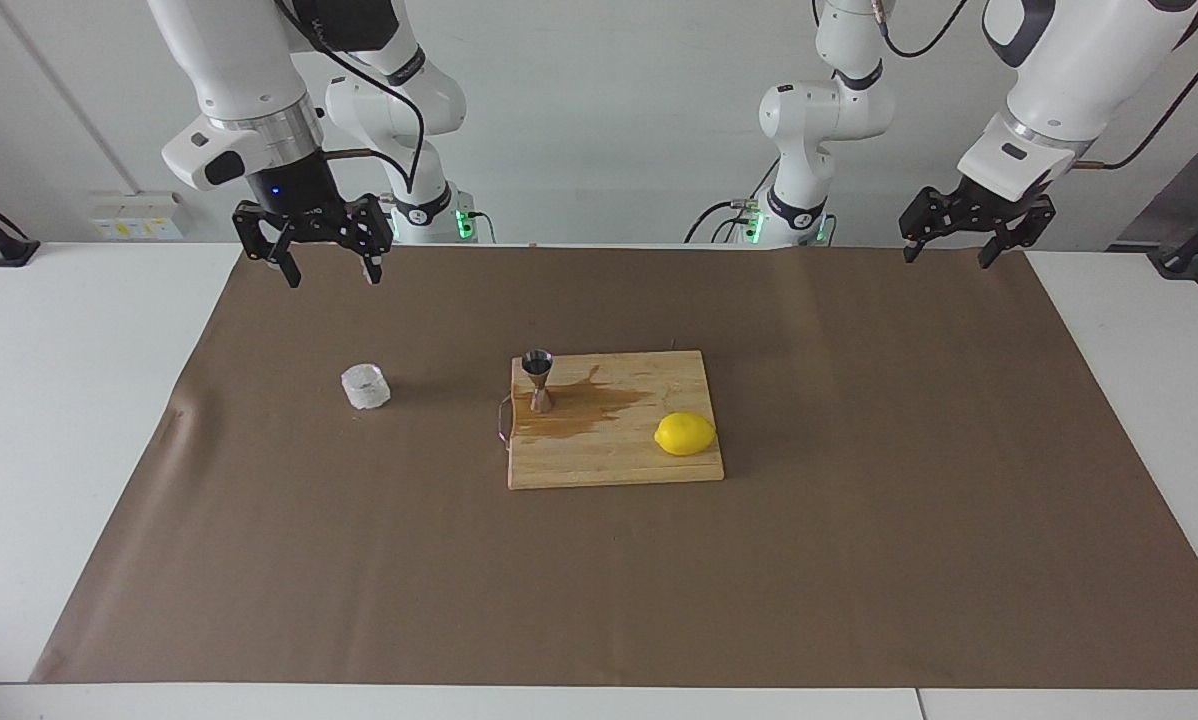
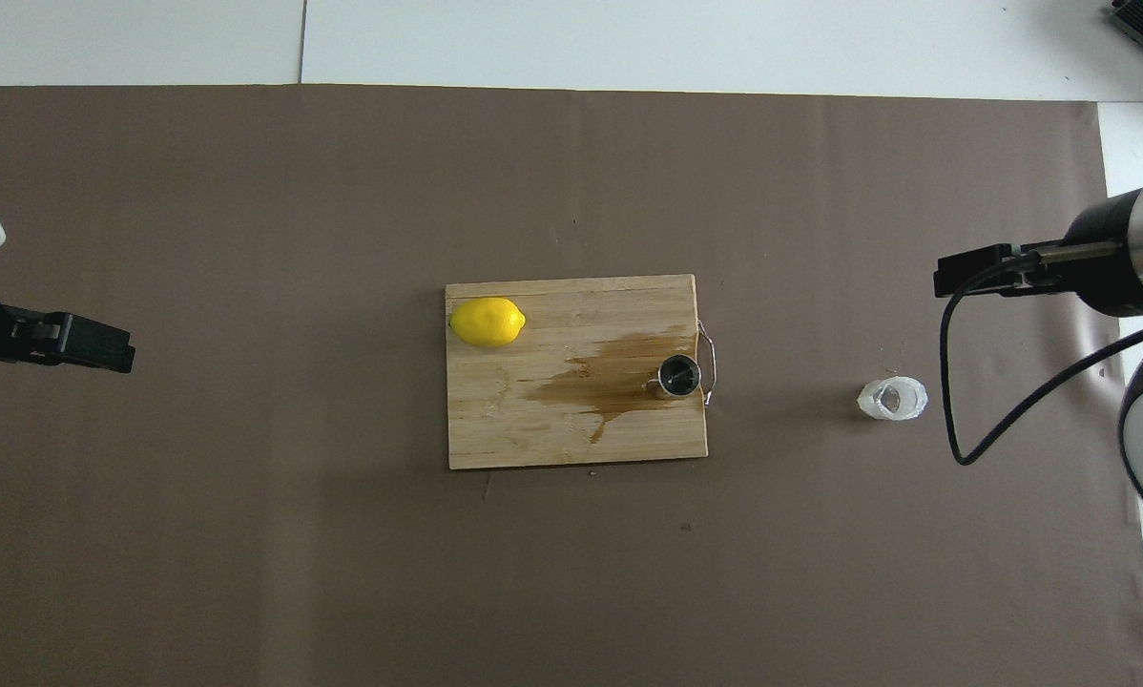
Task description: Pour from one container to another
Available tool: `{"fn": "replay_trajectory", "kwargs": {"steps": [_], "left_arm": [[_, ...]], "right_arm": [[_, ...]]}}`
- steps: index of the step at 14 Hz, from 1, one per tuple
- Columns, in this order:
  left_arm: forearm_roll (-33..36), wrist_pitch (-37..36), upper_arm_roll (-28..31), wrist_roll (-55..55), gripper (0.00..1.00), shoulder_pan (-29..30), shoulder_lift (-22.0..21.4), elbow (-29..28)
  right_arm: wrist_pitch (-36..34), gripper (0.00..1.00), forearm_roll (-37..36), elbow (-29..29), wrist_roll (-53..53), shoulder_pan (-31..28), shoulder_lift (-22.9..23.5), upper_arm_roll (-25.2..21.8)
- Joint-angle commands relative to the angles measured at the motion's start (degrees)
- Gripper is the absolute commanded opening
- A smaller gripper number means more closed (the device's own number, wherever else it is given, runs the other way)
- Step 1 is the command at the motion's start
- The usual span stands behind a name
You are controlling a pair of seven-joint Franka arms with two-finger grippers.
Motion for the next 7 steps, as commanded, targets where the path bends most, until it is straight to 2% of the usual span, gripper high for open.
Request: {"fn": "replay_trajectory", "kwargs": {"steps": [1,5,7], "left_arm": [[1.2,-0.5,0.4,0.5,1.0,-0.4,-1.1,-0.8],[1.2,-0.5,0.4,0.5,1.0,-0.4,-1.1,-0.8],[1.2,-0.5,0.4,0.5,1.0,-0.4,-1.1,-0.8]], "right_arm": [[-2.1,1.0,-1.3,1.3,2.0,-0.8,0.8,0.2],[-2.1,1.0,-1.4,0.5,2.4,-1.5,0.4,-0.3],[-2.6,1.0,-3.9,0.8,2.3,-1.3,0.4,-0.3]]}}
